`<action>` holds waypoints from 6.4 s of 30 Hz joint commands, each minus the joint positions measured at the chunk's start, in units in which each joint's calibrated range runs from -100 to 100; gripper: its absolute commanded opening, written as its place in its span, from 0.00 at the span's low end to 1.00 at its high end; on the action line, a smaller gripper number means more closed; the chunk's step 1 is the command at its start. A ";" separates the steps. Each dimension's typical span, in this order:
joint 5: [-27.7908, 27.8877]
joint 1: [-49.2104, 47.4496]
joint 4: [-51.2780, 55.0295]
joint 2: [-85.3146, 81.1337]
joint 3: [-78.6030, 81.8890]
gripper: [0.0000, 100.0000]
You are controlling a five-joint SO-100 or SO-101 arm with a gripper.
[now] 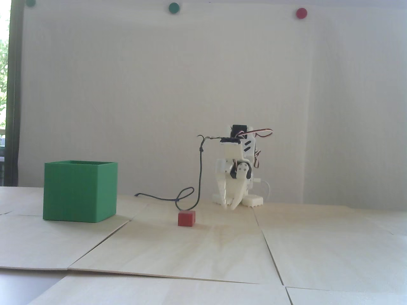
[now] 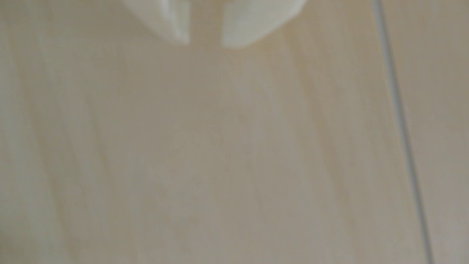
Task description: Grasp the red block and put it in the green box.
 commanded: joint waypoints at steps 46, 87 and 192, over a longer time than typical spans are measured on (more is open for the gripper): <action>-14.71 -5.44 4.89 102.39 -99.45 0.03; -24.34 13.94 -6.58 126.95 -107.52 0.03; 6.58 7.18 3.88 126.47 -131.83 0.09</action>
